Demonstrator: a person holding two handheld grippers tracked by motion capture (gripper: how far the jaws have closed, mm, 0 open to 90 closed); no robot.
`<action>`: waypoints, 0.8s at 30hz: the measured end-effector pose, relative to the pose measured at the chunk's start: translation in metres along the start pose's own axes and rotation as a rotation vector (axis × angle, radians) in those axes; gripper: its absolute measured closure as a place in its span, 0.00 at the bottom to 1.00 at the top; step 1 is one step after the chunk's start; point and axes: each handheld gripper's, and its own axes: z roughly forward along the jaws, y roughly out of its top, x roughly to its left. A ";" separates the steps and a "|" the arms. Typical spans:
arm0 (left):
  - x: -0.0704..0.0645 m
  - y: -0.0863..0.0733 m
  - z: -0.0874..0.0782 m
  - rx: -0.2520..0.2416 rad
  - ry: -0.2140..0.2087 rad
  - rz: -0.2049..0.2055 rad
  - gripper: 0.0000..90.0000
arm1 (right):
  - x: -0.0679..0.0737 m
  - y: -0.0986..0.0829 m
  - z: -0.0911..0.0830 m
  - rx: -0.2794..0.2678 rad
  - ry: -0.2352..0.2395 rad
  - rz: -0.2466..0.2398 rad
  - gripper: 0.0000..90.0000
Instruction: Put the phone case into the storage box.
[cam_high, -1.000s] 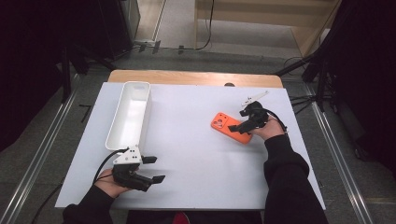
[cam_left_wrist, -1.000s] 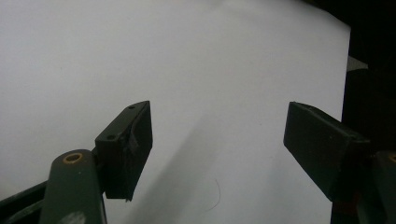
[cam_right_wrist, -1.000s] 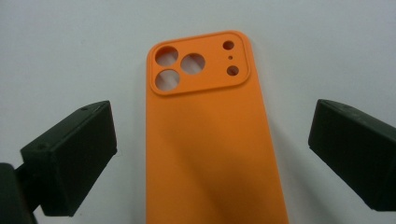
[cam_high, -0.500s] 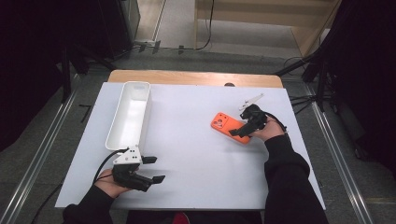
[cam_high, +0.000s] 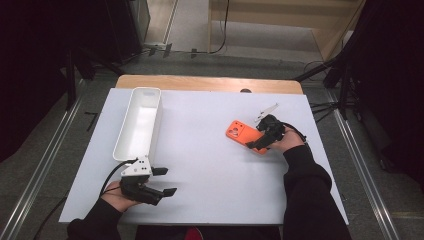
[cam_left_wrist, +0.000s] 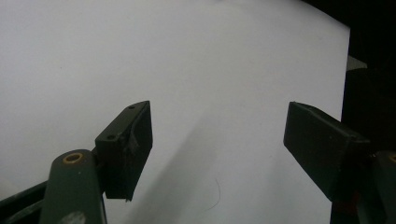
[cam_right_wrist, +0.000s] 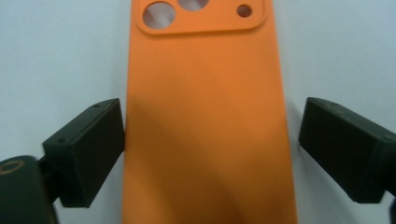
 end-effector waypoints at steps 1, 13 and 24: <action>0.000 0.000 0.000 0.000 0.000 0.000 0.27 | 0.000 0.000 0.000 0.000 0.000 0.000 0.07; 0.000 0.000 0.000 -0.001 0.000 -0.001 0.27 | 0.003 0.001 0.003 0.013 -0.021 -0.026 0.07; 0.000 0.000 0.000 -0.001 0.001 -0.001 0.27 | 0.006 0.001 0.004 0.020 -0.049 -0.049 0.07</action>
